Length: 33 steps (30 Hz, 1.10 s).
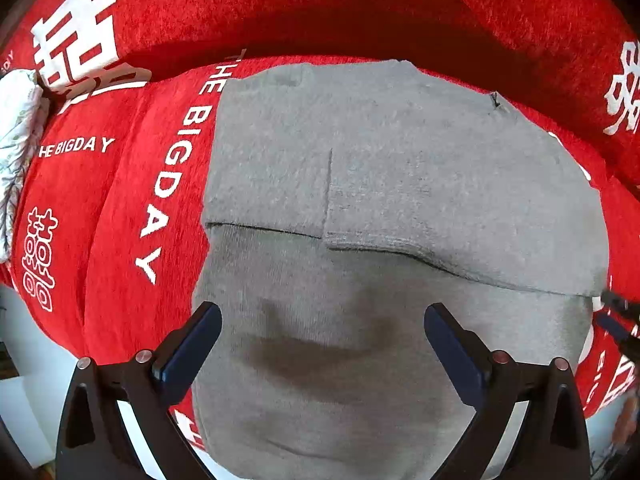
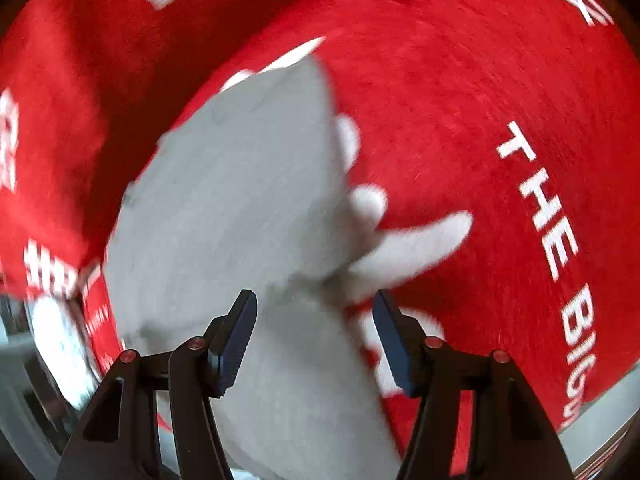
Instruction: Fold small clothes
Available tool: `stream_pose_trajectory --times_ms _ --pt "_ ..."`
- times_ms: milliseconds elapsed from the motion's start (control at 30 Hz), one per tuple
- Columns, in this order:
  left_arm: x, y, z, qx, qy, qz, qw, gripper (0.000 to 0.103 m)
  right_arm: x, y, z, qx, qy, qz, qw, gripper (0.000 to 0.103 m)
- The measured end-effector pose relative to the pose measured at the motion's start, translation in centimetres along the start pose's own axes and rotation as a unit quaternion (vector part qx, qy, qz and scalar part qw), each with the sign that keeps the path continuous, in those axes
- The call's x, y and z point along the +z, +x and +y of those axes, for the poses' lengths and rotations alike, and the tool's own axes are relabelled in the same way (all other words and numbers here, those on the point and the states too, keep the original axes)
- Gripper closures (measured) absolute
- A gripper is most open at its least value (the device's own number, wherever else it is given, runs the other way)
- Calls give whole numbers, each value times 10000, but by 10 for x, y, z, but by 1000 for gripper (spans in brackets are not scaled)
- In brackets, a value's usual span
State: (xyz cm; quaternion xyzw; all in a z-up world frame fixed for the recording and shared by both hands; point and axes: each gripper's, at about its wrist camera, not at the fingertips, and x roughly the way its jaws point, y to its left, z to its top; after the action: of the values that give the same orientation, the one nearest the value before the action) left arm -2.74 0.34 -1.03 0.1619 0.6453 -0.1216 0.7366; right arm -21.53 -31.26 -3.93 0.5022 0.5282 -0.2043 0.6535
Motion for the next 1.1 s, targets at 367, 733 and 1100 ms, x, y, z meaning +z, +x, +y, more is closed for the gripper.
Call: stream_pose_trajectory --times_ms 367,733,1100 --pt "-6 -8 -23 21 160 96 9998 1 16 -13 4 -463 -591 -4 9972 39" --pt "-14 -12 -39 32 245 232 9994 1 -41 -21 14 -87 -850 576 9947 35" --pt "-39 -5 -37 208 91 390 9990 1 -65 -6 19 76 -947 936 9911 35"
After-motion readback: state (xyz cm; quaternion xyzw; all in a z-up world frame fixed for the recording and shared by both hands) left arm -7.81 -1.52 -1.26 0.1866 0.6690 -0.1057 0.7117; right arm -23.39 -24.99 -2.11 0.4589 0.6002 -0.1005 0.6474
